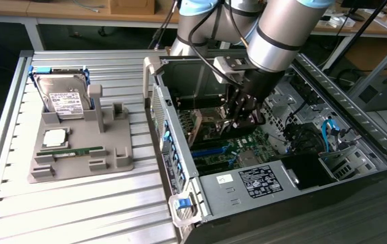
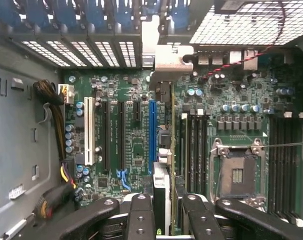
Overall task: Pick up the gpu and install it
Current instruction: 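Insert the gpu into the slot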
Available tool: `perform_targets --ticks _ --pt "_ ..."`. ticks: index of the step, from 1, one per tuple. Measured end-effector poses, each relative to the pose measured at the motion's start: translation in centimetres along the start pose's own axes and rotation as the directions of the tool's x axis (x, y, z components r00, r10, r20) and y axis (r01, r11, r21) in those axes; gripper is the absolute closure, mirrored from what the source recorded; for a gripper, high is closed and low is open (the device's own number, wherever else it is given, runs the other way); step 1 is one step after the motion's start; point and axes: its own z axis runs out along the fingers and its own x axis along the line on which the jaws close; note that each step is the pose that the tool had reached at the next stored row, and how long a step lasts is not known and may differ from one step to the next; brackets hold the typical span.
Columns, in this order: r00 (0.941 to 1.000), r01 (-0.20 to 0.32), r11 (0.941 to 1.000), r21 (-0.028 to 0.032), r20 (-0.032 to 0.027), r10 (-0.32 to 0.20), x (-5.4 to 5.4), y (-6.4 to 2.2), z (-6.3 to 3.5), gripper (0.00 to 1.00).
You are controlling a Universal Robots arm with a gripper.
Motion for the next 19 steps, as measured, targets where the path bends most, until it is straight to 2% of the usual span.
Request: perform_targets --ticks 10,19 --pt "1.0000 0.000 1.0000 0.0000 -0.0002 0.000 0.5 0.83 1.16 0.73" --pt "1.0000 0.000 1.0000 -0.0001 -0.0004 0.000 0.6 1.27 1.66 0.73"
